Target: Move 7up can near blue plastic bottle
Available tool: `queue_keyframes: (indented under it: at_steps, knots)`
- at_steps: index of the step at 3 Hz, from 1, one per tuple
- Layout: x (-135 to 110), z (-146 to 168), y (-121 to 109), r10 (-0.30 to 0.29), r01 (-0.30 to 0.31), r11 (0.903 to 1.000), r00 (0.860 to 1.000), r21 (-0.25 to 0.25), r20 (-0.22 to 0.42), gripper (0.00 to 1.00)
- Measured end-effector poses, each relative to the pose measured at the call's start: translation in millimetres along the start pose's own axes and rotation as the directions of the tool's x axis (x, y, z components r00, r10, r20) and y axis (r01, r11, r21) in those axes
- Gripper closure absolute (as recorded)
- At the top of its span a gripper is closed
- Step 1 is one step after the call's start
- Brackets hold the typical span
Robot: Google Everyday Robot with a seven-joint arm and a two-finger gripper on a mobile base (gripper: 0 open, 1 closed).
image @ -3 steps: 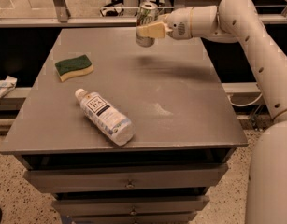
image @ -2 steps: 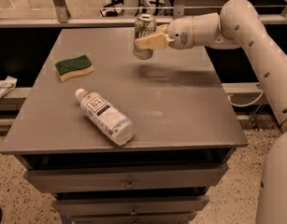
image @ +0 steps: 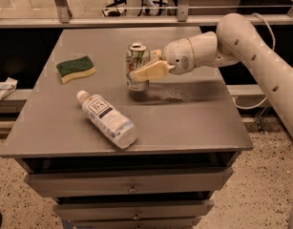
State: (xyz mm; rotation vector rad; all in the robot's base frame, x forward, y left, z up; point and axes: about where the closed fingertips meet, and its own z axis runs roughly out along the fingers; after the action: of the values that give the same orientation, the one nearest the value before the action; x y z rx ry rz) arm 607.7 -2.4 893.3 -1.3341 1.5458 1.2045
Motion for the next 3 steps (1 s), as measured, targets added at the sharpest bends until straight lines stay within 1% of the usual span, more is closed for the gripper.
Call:
queue_keyframes:
  at_steps: [1, 2, 3]
  knots:
    - [4.5, 13.3, 31.5, -0.092, 0.090, 0.9929, 0.996, -0.077, -0.015, 0.75]
    - [4.5, 24.2, 55.9, -0.169, 0.168, 0.9750, 0.986, -0.145, 0.009, 0.52]
    - [12.9, 40.6, 79.4, -0.199, 0.199, 0.9531, 0.980, -0.228, 0.022, 0.21]
